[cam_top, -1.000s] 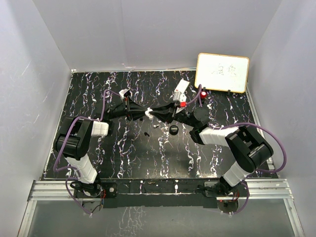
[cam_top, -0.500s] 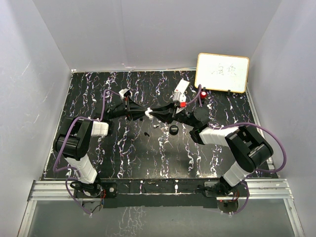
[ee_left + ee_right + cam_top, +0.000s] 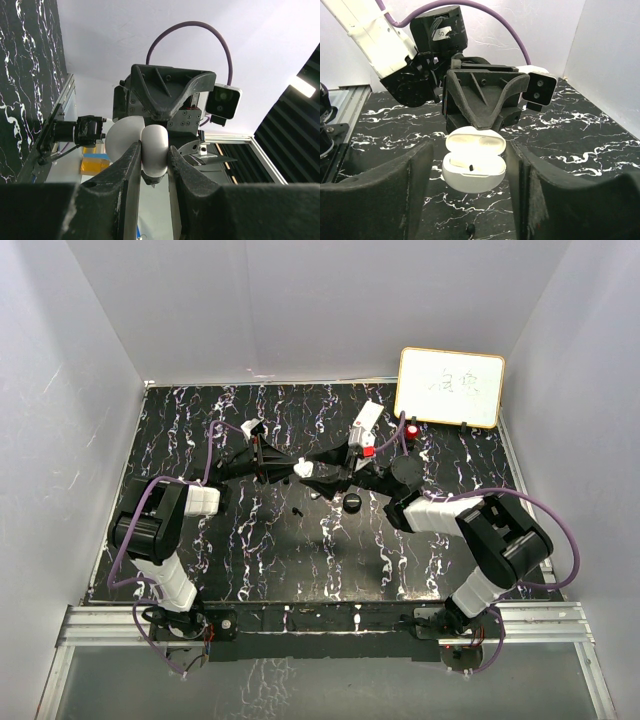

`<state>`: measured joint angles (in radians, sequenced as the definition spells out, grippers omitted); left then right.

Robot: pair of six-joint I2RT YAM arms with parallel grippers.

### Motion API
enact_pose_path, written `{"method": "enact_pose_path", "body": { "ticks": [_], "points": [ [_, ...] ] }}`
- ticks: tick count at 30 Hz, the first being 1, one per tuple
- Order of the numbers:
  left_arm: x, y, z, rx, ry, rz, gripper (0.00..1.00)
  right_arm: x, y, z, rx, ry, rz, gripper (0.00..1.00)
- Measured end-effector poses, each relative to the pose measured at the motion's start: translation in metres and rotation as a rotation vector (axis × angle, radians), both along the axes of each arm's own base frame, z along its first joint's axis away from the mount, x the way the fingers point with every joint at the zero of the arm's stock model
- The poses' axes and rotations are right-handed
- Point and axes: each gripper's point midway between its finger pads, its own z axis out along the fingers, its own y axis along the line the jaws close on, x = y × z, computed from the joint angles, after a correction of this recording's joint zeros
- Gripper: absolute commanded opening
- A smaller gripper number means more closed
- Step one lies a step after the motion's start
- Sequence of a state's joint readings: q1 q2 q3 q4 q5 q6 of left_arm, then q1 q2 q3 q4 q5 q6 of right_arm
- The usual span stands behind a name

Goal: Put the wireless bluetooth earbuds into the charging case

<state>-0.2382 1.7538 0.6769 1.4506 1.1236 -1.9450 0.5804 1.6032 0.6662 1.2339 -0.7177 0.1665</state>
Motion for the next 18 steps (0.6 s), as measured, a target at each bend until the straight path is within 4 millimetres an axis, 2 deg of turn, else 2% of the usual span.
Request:
{"method": "enact_pose_path", "body": {
  "ticks": [3,6,10,13,15,18],
  "points": [
    [0.000,0.000,0.000,0.000,0.000,0.000,0.00,0.001,-0.001,0.002,0.006,0.006,-0.006,0.66],
    [0.000,0.000,0.000,0.000,0.000,0.000,0.00,0.000,-0.004,0.012,0.027,0.004,-0.018,0.70],
    [0.000,0.000,-0.002,0.002,0.004,-0.001,0.00,-0.001,-0.015,0.041,0.082,-0.019,-0.050,0.72],
    [0.000,-0.001,-0.005,0.006,0.010,-0.007,0.00,0.002,-0.028,0.063,0.123,-0.028,-0.099,0.69],
    [0.000,-0.001,-0.010,0.011,0.021,-0.015,0.00,0.010,-0.037,0.074,0.130,0.003,-0.157,0.67],
    [0.000,0.001,-0.015,0.019,0.026,-0.024,0.00,0.035,-0.049,0.084,0.105,0.104,-0.300,0.66]
  ]
}}
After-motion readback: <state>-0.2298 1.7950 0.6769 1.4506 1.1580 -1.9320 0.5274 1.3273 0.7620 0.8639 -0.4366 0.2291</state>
